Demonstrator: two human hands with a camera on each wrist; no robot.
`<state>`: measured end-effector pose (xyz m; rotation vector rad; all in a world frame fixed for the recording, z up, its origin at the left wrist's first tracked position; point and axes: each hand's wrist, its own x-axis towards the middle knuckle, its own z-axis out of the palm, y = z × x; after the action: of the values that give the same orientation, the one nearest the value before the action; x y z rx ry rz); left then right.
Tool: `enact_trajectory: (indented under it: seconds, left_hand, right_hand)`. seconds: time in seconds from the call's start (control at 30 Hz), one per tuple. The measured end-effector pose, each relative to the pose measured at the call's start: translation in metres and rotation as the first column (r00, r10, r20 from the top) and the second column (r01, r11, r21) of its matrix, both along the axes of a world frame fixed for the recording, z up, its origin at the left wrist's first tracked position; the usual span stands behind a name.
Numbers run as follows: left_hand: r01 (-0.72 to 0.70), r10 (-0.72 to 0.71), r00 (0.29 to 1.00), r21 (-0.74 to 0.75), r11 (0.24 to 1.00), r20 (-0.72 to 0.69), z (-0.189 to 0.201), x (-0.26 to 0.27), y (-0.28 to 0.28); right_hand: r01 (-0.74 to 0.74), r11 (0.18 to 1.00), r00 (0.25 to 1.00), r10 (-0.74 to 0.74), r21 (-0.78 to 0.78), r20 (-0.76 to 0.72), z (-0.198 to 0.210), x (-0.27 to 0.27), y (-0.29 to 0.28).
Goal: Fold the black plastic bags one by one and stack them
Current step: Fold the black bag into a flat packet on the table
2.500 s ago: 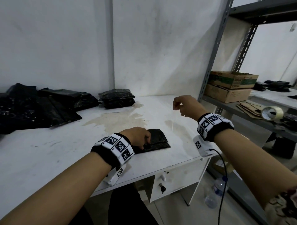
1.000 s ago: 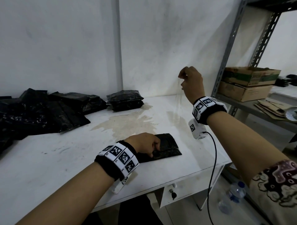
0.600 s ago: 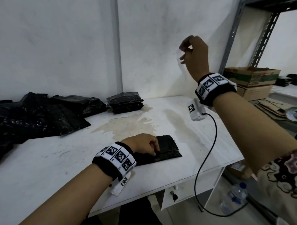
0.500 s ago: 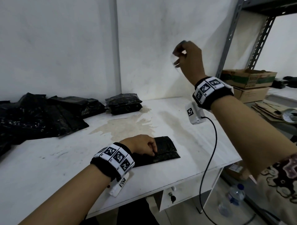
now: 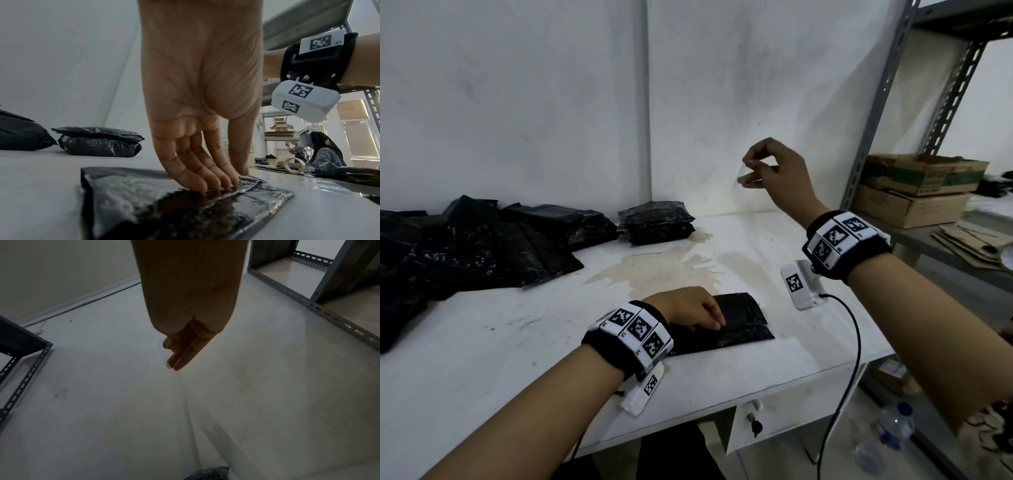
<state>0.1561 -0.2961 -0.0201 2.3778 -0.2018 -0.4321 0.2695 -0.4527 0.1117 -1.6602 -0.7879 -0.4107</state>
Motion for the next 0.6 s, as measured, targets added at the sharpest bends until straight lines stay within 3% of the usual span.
enact_trajectory:
  seconds: [0.5,0.57,0.6]
  left_hand:
    - [-0.032,0.032,0.999,0.02,0.999,0.018,0.006,-0.002,0.001]
    - [-0.128,0.125,0.987,0.021,0.992,0.103,0.009,-0.002,0.001]
    - [-0.221,0.226,0.965,-0.051,0.974,0.132,0.011,-0.001,0.002]
  right_hand:
    - [-0.114,0.99,0.993,0.116,0.082,-0.022,0.009,-0.022,0.019]
    - [-0.13,0.987,0.991,0.132,0.095,-0.017,0.012,-0.026,0.022]
    - [-0.139,0.985,0.99,0.141,0.102,-0.016,0.014,-0.028,0.023]
